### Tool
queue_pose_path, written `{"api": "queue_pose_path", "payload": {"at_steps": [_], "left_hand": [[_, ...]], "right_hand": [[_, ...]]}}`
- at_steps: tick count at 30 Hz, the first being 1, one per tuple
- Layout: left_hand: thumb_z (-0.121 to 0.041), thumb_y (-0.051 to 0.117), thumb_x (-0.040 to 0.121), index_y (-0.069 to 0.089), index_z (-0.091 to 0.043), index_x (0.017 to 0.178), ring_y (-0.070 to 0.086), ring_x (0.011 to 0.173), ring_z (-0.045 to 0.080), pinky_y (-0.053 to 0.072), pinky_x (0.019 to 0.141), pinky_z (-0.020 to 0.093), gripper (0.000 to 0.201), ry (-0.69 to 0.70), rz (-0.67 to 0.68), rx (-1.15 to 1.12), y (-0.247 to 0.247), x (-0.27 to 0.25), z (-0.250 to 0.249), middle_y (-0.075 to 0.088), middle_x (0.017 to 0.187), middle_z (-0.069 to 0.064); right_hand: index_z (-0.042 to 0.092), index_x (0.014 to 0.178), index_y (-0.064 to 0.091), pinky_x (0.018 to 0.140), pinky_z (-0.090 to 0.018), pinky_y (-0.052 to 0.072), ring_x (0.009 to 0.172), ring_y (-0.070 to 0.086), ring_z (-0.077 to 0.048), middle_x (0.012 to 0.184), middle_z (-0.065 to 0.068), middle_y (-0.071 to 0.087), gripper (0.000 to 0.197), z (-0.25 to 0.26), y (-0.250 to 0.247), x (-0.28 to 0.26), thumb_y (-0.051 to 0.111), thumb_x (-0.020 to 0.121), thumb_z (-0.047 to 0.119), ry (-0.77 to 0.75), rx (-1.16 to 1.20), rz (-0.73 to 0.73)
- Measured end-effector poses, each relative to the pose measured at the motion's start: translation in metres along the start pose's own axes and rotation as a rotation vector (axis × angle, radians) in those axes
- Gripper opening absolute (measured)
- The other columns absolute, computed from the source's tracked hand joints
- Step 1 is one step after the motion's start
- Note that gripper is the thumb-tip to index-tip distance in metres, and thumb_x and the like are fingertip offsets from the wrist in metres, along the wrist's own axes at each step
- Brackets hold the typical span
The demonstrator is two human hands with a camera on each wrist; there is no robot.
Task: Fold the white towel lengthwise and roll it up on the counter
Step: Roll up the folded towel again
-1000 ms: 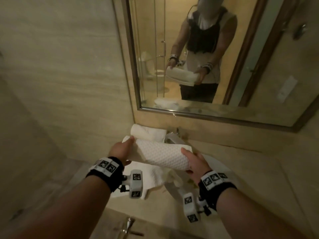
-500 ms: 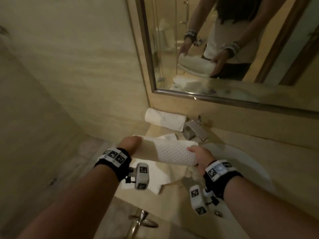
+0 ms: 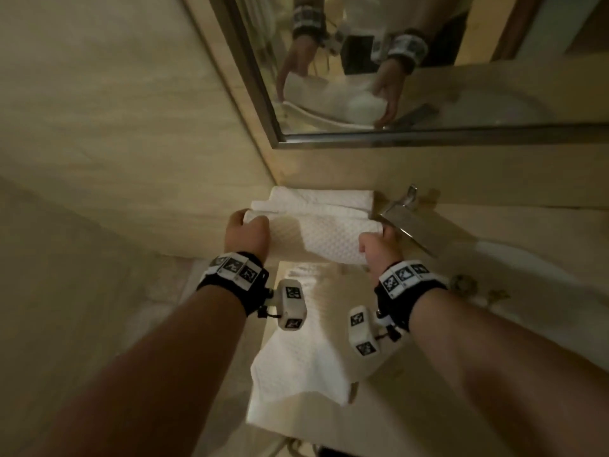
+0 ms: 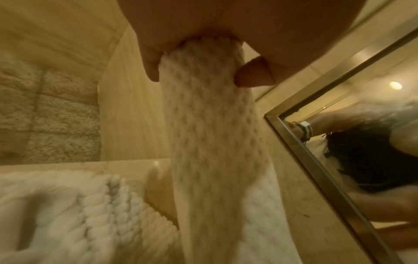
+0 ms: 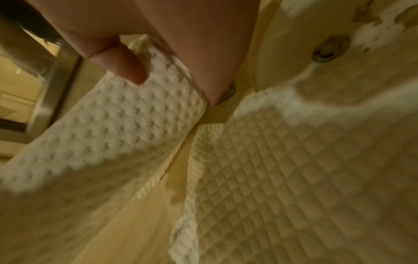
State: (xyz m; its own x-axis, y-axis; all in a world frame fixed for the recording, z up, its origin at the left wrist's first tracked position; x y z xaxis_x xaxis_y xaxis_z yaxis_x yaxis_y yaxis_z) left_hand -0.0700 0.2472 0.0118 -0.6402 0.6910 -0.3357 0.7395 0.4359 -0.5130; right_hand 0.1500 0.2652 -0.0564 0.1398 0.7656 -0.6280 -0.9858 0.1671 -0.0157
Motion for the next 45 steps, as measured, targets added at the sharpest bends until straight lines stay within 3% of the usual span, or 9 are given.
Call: {"api": "queue_pose_path", "payload": {"at_steps": [4, 10, 14, 18, 26, 32, 38, 42, 45], "left_hand": [[-0.017, 0.051, 0.09, 0.059, -0.019, 0.136, 0.059, 0.112, 0.031, 0.048, 0.098, 0.04, 0.046, -0.017, 0.014, 0.045, 0.023, 0.039, 0.021, 0.063, 0.125, 0.008], [-0.022, 0.05, 0.095, 0.052, -0.012, 0.141, 0.056, 0.116, 0.036, 0.04, 0.086, 0.035, 0.046, -0.08, 0.087, 0.183, 0.041, 0.066, 0.054, 0.059, 0.134, 0.016], [-0.037, 0.046, 0.094, 0.049, -0.004, 0.142, 0.054, 0.124, 0.04, 0.044, 0.099, 0.042, 0.058, -0.296, 0.213, 0.361, 0.043, 0.068, 0.081, 0.053, 0.143, 0.018], [-0.048, 0.039, 0.088, 0.05, -0.002, 0.137, 0.055, 0.112, 0.039, 0.04, 0.086, 0.04, 0.068, -0.381, 0.302, 0.44, 0.038, 0.066, 0.096, 0.054, 0.137, 0.02], [-0.04, 0.057, 0.09, 0.047, -0.012, 0.148, 0.053, 0.127, 0.036, 0.04, 0.087, 0.035, 0.066, -0.222, 0.196, 0.274, 0.05, 0.095, 0.052, 0.052, 0.146, 0.014], [-0.037, 0.065, 0.093, 0.032, -0.021, 0.155, 0.046, 0.138, 0.03, 0.04, 0.113, 0.04, 0.072, -0.114, 0.096, 0.119, 0.062, 0.083, 0.075, 0.043, 0.155, 0.01], [-0.06, 0.081, 0.069, 0.041, -0.016, 0.131, 0.039, 0.128, 0.033, 0.042, 0.106, 0.048, 0.086, -0.098, -0.212, 0.34, 0.081, 0.047, 0.062, 0.039, 0.138, 0.012], [-0.059, 0.082, 0.072, 0.047, -0.014, 0.116, 0.05, 0.109, 0.03, 0.049, 0.089, 0.041, 0.072, -0.223, 0.016, 0.354, 0.093, 0.04, 0.056, 0.037, 0.129, 0.009], [-0.051, 0.082, 0.077, 0.051, -0.015, 0.106, 0.053, 0.1, 0.026, 0.05, 0.091, 0.04, 0.057, -0.169, 0.059, 0.294, 0.09, 0.056, 0.056, 0.037, 0.127, 0.008]], "right_hand": [[0.015, 0.137, 0.047, 0.068, -0.025, 0.043, 0.08, 0.055, -0.015, 0.115, -0.008, 0.057, 0.055, -0.027, 0.022, 0.034, 0.049, 0.085, -0.003, 0.049, 0.008, -0.036], [0.021, 0.137, 0.044, 0.085, -0.033, 0.047, 0.098, 0.059, -0.023, 0.116, -0.005, 0.06, 0.055, -0.05, 0.025, 0.048, 0.055, 0.084, 0.012, 0.072, -0.091, -0.073], [0.018, 0.139, 0.045, 0.082, -0.029, 0.042, 0.1, 0.057, -0.024, 0.119, -0.006, 0.06, 0.054, -0.056, 0.018, 0.037, 0.055, 0.087, 0.01, 0.1, -0.149, -0.106], [0.017, 0.133, 0.047, 0.08, -0.028, 0.04, 0.089, 0.055, -0.023, 0.115, -0.007, 0.059, 0.047, -0.056, 0.014, 0.023, 0.055, 0.088, 0.009, 0.139, -0.205, -0.116], [0.022, 0.132, 0.053, 0.078, -0.026, 0.041, 0.088, 0.06, -0.018, 0.113, -0.001, 0.064, 0.048, -0.03, 0.026, 0.047, 0.06, 0.084, 0.014, 0.076, -0.099, -0.22], [0.018, 0.137, 0.05, 0.079, -0.024, 0.038, 0.088, 0.056, -0.014, 0.119, -0.002, 0.063, 0.055, -0.044, 0.02, 0.044, 0.068, 0.088, 0.039, 0.061, -0.219, -0.268], [0.013, 0.133, 0.052, 0.079, -0.024, 0.039, 0.105, 0.064, -0.026, 0.123, -0.007, 0.066, 0.066, -0.044, 0.013, 0.048, 0.066, 0.086, 0.058, 0.081, -0.354, -0.245], [0.011, 0.132, 0.052, 0.079, -0.024, 0.039, 0.109, 0.063, -0.028, 0.125, -0.009, 0.065, 0.068, -0.042, 0.011, 0.051, 0.064, 0.087, 0.06, 0.106, -0.425, -0.213], [0.01, 0.124, 0.055, 0.078, -0.024, 0.039, 0.098, 0.063, -0.026, 0.12, -0.008, 0.066, 0.062, -0.043, 0.016, 0.05, 0.062, 0.088, 0.06, 0.089, -0.505, -0.161]]}}
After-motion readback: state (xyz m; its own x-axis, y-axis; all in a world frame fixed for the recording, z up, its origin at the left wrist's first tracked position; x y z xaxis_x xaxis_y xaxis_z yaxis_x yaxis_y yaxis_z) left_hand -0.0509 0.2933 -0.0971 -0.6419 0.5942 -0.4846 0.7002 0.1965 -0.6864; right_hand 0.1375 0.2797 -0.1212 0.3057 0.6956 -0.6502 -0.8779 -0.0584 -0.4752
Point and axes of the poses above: each hand's wrist, its own x-axis towards the middle knuckle, its own y-axis out of the palm, z = x × y, the point moved 2 cm from there along x, towards the middle knuckle
